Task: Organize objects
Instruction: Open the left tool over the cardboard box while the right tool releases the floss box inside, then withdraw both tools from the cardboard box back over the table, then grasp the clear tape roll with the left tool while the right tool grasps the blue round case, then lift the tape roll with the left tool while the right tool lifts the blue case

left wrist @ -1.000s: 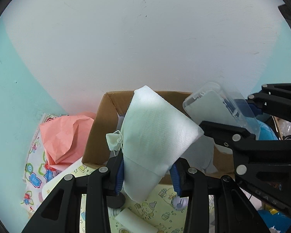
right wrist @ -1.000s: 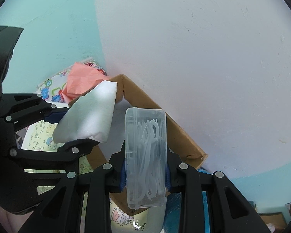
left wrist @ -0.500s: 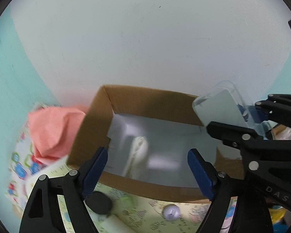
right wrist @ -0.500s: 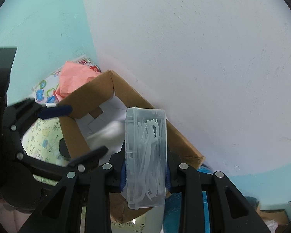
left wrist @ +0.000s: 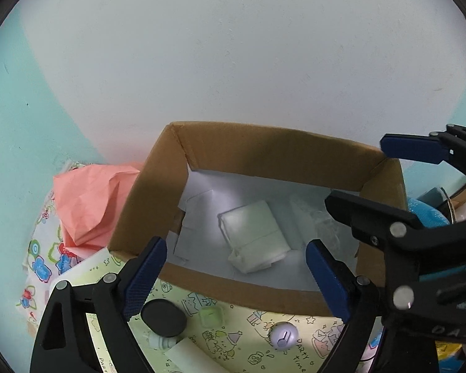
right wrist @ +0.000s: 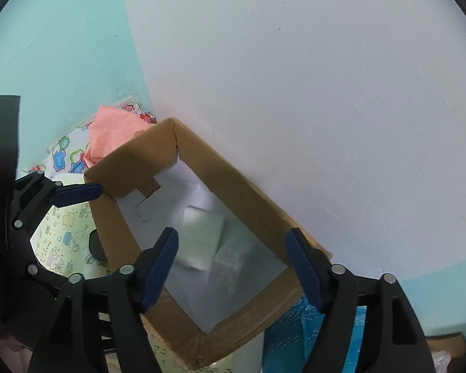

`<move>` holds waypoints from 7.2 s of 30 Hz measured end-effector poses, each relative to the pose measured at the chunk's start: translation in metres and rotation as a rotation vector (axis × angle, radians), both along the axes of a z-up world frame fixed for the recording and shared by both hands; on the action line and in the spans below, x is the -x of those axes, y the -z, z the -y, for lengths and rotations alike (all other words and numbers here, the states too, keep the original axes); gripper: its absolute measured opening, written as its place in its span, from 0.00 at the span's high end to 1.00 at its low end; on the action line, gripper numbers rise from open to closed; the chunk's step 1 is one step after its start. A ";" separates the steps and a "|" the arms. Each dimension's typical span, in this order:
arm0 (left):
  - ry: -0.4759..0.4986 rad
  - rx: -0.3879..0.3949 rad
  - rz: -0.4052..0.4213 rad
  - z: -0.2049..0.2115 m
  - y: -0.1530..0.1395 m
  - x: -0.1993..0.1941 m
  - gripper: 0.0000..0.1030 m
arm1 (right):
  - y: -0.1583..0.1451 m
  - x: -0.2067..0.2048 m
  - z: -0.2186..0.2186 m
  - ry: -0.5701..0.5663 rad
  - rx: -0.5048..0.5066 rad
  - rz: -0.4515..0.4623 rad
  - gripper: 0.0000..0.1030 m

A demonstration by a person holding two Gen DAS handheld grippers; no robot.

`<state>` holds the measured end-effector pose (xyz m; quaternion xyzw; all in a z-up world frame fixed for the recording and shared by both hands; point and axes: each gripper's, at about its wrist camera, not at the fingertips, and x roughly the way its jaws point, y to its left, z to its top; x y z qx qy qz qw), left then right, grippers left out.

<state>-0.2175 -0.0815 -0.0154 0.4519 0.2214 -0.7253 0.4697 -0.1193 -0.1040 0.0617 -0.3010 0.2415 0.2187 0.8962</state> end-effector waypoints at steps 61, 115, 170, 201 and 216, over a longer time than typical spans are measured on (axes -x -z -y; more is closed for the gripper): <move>-0.186 0.065 -0.026 -0.104 -0.031 -0.109 0.04 | 0.039 0.126 -0.006 -0.113 -0.092 -0.004 0.20; -0.162 -0.058 -0.011 -0.093 0.048 -0.189 0.08 | 0.125 0.097 -0.069 -0.322 0.128 -0.018 0.21; -0.038 -0.271 -0.072 -0.081 0.147 -0.173 0.49 | 0.200 0.021 -0.045 -0.233 0.223 -0.191 0.37; -0.027 -0.208 -0.031 -0.073 0.120 -0.167 0.61 | 0.187 0.038 -0.069 -0.303 0.194 -0.165 0.52; -0.042 -0.104 -0.027 -0.090 0.065 -0.161 0.61 | 0.145 0.076 -0.073 -0.366 0.125 -0.098 0.52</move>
